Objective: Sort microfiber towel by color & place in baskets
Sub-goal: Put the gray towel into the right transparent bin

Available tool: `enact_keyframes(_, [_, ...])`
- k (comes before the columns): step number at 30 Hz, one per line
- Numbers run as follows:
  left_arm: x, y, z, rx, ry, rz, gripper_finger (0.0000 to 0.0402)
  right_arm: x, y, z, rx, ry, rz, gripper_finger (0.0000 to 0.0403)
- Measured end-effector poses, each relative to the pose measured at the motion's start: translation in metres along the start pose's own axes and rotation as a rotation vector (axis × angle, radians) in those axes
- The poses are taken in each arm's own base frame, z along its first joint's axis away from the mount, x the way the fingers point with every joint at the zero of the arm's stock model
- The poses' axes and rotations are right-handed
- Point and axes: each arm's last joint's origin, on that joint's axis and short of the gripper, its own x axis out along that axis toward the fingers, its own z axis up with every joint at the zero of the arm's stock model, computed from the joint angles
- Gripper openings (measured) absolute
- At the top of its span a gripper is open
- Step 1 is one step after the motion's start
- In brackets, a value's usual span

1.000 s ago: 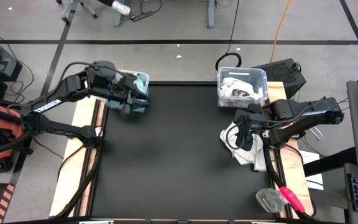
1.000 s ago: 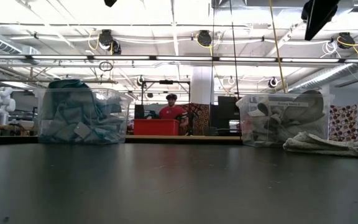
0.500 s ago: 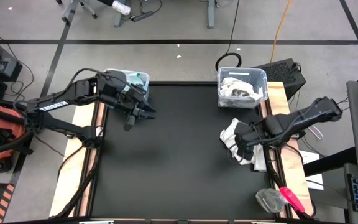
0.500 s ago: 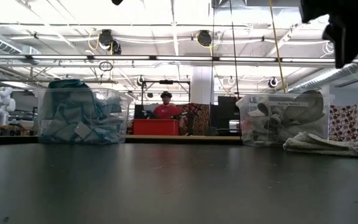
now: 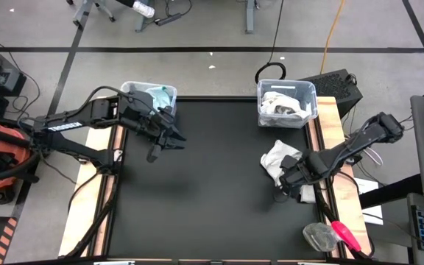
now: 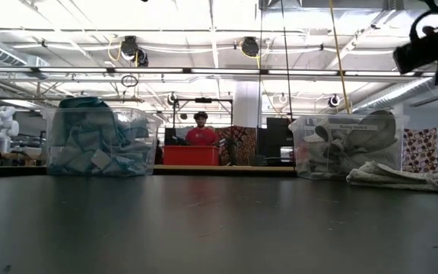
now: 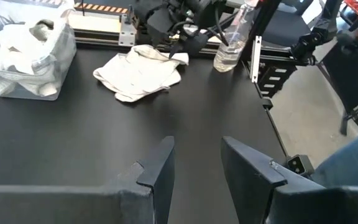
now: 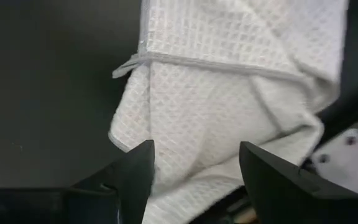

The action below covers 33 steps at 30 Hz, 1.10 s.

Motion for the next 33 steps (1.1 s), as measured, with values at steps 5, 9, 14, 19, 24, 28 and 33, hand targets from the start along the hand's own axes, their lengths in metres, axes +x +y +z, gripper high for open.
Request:
enact_keyframes(5, [0.001,-0.005,0.0,-0.013,0.004,-0.01,0.0138,0.018,0.0,-0.006,0.064,0.001,0.0,0.0226])
enact_keyframes(9, [0.002,-0.008,0.0,-0.007,0.006,-0.011,0.0138,0.029,-0.002,-0.01,0.094,-0.001,-0.015,0.0226])
enact_keyframes(14, [0.003,-0.011,-0.001,0.0,0.009,-0.012,0.0138,0.034,-0.001,-0.009,0.119,-0.07,-0.012,0.0226])
enact_keyframes(19, [0.004,-0.014,0.0,0.006,0.007,-0.009,0.0138,0.058,-0.002,-0.012,0.205,-0.075,0.037,0.0226])
enact_keyframes(24, [0.004,-0.015,0.001,-0.009,-0.007,-0.013,0.0138,0.076,-0.004,-0.016,0.27,-0.076,0.074,0.0226])
enact_keyframes(28, [0.004,-0.015,0.002,-0.006,-0.021,-0.014,0.0138,0.08,-0.005,-0.015,0.275,-0.116,0.065,0.0226])
enact_keyframes(33, [0.004,-0.016,0.004,-0.002,-0.037,-0.015,0.0138,0.089,-0.007,-0.016,0.288,-0.144,0.086,0.0226])
